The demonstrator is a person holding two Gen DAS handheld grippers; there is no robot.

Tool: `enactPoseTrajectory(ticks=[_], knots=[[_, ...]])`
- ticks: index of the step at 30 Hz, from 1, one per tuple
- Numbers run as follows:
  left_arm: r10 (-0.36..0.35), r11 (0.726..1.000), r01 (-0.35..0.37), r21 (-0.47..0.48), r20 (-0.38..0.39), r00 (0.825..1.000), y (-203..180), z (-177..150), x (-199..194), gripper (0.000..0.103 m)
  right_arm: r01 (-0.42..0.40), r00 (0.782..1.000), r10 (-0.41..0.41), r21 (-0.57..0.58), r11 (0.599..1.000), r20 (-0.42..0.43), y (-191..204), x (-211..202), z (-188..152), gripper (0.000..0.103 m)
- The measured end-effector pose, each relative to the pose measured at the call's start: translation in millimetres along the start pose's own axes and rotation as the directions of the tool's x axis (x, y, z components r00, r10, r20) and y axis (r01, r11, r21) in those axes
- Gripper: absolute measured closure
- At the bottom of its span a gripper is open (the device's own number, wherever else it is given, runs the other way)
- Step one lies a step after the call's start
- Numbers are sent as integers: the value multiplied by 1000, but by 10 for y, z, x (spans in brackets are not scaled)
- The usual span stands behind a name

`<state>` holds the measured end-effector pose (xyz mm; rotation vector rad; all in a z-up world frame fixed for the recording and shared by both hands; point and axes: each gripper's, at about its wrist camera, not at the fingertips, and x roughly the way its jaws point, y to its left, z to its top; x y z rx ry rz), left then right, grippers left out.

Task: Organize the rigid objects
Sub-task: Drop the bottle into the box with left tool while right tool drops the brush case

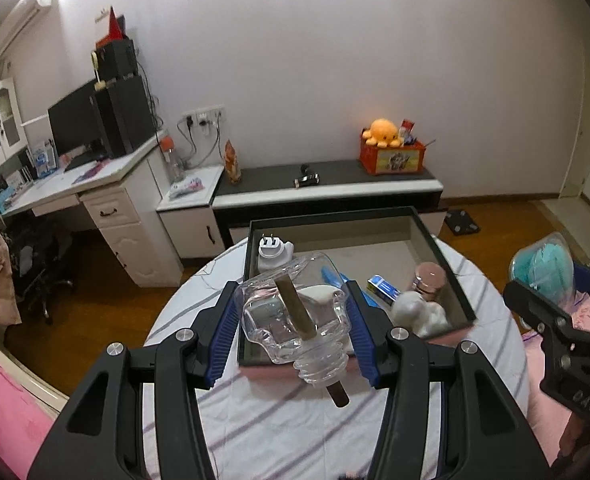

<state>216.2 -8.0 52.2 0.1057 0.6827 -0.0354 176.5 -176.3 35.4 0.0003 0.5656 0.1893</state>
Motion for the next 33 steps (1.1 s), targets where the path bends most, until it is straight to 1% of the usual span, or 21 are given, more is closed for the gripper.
enactPoseTrajectory(ticks=[5,9,12,14,17,21,23,24,25,26,27,29,31,33], knots=[[-5,999,7,31,-67,998,-83,191,450,51,-24,998,24,-6,1000,-54,-67,434,142,30],[-16,998,24,55,-148,989,-157,314,889,51,-37,995,35,-18,999,-95,-105,792,230,30],[-11,998,24,65,-187,982,-193,346,1133,51,-50,989,47,-22,999,-137,-149,1091,264,30],[-5,998,17,56,-210,978,-200,359,1281,51,-52,986,47,-25,998,-160,-162,1238,267,30],[-2,999,13,42,-233,973,-164,347,1387,51,-56,981,51,-23,998,-186,-171,1404,258,30],[-8,999,19,42,-247,969,-140,327,1447,50,-68,978,63,-15,998,-200,-164,1482,236,30],[-9,1000,16,26,-253,967,-120,330,1452,38,-64,976,59,-20,998,-210,-154,1511,240,30],[-2,1000,8,22,-251,968,-111,333,1442,24,-62,975,56,-25,998,-216,-147,1523,242,30],[-1,1000,7,24,-236,972,-111,335,1417,15,-63,974,55,-29,998,-219,-142,1526,245,29],[5,1000,2,31,-221,975,-113,336,1395,14,-60,976,52,-32,998,-212,-141,1520,264,28],[25,999,-16,44,-209,978,-122,341,1371,14,-49,979,41,-37,998,-201,-140,1492,272,23],[36,998,-26,51,-206,978,-121,339,1351,14,-32,984,23,-45,998,-179,-142,1440,292,23],[28,999,-18,48,-214,976,-114,335,1344,14,-36,984,29,-40,999,-173,-163,1410,313,23],[36,998,-25,53,-217,975,-120,330,1332,14,-33,984,27,-35,999,-174,-194,1391,320,23]])
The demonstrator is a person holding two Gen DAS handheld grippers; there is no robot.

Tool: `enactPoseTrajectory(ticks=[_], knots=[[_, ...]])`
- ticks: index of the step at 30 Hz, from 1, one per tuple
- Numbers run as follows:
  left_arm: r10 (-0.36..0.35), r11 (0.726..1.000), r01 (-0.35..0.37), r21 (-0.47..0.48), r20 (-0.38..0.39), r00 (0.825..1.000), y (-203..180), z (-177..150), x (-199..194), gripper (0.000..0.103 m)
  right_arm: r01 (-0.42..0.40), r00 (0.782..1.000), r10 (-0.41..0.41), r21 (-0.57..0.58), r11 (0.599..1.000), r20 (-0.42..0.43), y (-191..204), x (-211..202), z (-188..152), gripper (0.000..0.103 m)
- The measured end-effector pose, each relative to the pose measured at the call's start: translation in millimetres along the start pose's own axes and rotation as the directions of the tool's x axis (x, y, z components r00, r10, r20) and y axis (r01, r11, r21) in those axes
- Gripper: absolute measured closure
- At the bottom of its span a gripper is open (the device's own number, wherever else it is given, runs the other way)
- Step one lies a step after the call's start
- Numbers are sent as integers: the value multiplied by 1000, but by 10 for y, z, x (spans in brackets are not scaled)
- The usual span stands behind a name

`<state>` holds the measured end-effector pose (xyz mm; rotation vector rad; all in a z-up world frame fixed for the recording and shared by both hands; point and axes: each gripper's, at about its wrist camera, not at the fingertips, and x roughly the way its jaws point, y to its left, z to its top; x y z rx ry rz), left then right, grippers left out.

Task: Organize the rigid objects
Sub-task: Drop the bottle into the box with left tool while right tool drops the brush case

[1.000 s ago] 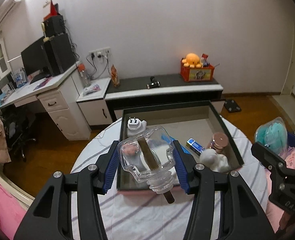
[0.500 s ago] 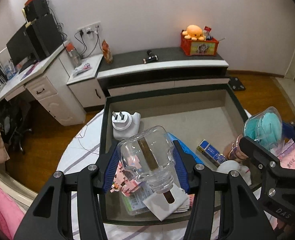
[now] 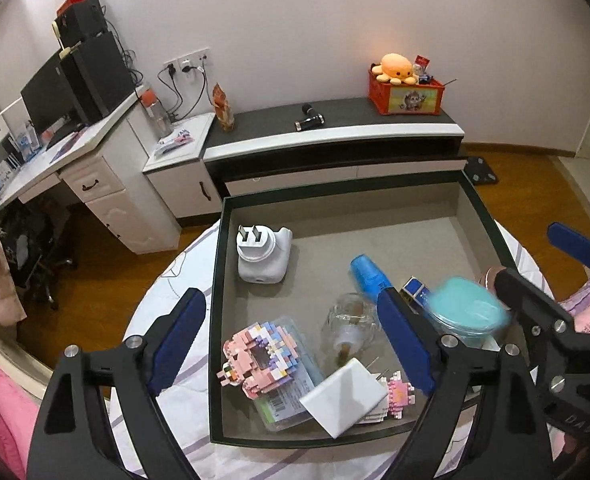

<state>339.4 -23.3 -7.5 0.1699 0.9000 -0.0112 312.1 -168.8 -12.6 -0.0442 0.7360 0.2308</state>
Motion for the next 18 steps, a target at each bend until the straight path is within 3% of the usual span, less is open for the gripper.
enactPoseTrajectory(ticks=[18], knots=[[7,1000,-7,5,12,1000,-43,-122,-270,14,43,999,-43,44,998,12,-129,-279,-105,23]])
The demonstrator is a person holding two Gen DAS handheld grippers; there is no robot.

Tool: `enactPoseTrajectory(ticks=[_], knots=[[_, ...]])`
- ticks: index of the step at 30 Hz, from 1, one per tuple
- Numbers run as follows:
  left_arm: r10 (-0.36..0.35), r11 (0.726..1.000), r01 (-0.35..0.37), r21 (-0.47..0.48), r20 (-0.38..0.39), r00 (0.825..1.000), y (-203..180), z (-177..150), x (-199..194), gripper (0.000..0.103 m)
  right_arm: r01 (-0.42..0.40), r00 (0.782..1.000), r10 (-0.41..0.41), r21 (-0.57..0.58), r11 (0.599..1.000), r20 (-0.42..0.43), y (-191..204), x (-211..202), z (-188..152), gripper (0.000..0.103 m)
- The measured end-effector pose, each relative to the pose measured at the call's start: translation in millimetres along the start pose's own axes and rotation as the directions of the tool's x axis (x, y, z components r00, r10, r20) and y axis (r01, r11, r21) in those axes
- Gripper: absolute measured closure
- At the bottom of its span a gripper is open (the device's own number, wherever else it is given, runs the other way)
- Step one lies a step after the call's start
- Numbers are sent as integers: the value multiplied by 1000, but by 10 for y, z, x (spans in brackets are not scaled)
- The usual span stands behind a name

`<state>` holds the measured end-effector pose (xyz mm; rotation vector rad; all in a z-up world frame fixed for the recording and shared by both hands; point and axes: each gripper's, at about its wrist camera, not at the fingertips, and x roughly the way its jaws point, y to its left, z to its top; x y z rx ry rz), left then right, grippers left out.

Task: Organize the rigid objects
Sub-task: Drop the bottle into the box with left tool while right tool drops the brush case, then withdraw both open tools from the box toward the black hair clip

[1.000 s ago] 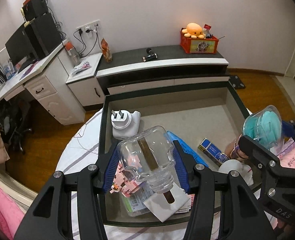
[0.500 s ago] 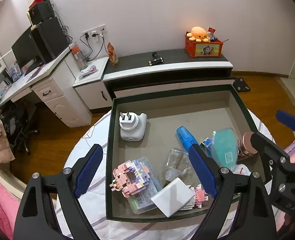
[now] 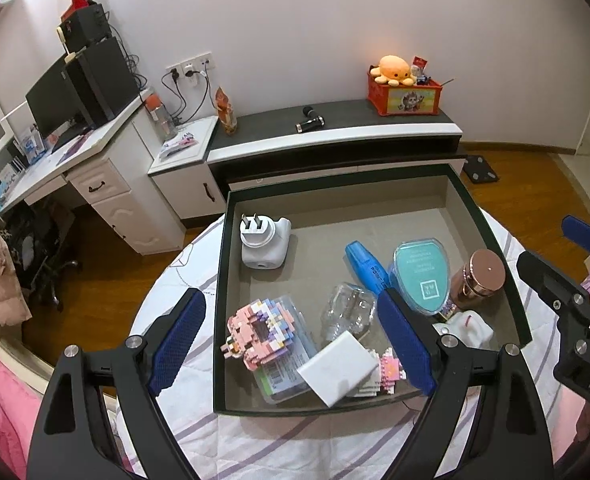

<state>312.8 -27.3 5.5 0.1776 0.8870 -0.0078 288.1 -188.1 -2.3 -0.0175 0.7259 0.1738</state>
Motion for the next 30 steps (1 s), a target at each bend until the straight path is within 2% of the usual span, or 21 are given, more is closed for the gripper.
enactPoseTrajectory(ticks=[10,17,30], knots=[[18,1000,-17,-19,29,999,97,-223,-308,10,2,1000,-2,6,1000,6,14,-287,-128,23],[43,998,-41,-37,46,998,262,-568,-548,6,-30,1000,30,-28,999,-2,224,-651,-475,23],[50,997,-52,-49,-42,998,514,-1661,-704,5,-92,992,85,-78,993,-88,829,-979,-1235,23]])
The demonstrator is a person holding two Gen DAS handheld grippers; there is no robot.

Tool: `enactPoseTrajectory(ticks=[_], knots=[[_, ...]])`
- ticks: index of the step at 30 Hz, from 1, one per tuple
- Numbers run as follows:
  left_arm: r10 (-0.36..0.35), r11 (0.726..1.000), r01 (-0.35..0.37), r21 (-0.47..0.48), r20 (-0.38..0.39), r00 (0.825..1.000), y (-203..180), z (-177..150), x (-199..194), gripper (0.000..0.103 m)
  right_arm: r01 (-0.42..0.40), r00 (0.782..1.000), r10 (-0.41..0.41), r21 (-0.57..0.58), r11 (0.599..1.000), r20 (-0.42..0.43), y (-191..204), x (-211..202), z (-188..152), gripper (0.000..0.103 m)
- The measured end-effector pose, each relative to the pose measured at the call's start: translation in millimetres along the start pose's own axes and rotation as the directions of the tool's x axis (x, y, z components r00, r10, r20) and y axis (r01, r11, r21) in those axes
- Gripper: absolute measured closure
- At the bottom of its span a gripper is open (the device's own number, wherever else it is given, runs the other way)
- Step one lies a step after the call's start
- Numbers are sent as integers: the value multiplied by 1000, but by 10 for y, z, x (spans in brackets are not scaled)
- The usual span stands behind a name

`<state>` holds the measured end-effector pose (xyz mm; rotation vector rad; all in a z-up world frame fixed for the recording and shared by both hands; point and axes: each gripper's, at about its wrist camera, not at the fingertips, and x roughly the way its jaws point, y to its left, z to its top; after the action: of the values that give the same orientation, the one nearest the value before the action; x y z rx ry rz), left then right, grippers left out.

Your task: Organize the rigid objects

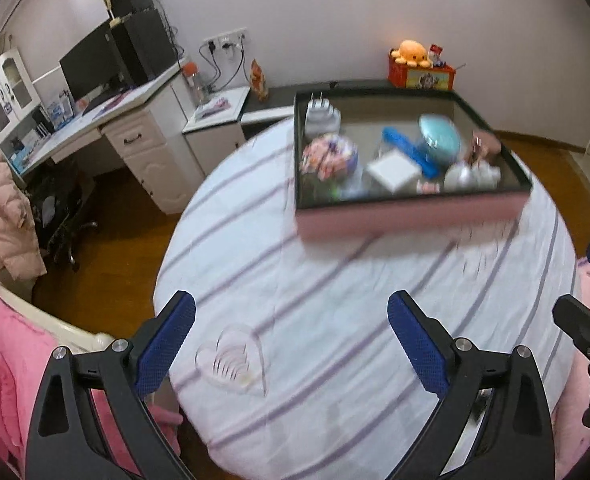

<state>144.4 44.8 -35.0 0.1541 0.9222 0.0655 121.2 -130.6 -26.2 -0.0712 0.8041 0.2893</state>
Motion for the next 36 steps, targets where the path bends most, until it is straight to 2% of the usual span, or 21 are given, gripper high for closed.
enactPoseTrajectory(ticks=[5,9,11,15,18,21,24,28,31,33,36], knots=[[11,1000,-11,2,-51,999,132,-288,69,5,-48,994,45,-26,998,-96,266,196,-284,24],[-6,1000,6,-3,-68,998,199,-350,108,5,-100,974,95,-15,995,-204,392,472,-438,48],[-12,1000,12,-2,-72,997,210,-348,143,5,-94,966,89,-10,996,-244,438,605,-514,55],[-28,1000,27,-11,-86,996,220,-208,265,4,-78,952,74,-4,997,-298,417,823,-591,62],[-36,999,33,-26,-97,995,201,2,417,4,-46,956,34,-35,998,-291,369,847,-543,84],[-47,998,42,-45,-110,993,164,266,607,4,-59,954,51,-19,998,-294,230,890,-491,84],[-58,996,50,-68,-124,991,137,549,810,4,-40,955,31,-24,999,-294,119,929,-419,84],[-65,995,52,-88,-158,985,126,794,1052,4,-39,953,35,-9,999,-300,-46,991,-302,84],[-140,988,122,-90,-230,963,134,859,1201,4,-32,954,26,-16,999,-298,-89,1023,-242,84],[-180,981,157,-112,-240,954,189,851,1224,5,-32,955,27,-12,999,-296,-113,1034,-230,84],[-177,980,151,-128,-227,958,256,846,1159,5,-31,955,25,-17,999,-295,-139,1069,-191,84]])
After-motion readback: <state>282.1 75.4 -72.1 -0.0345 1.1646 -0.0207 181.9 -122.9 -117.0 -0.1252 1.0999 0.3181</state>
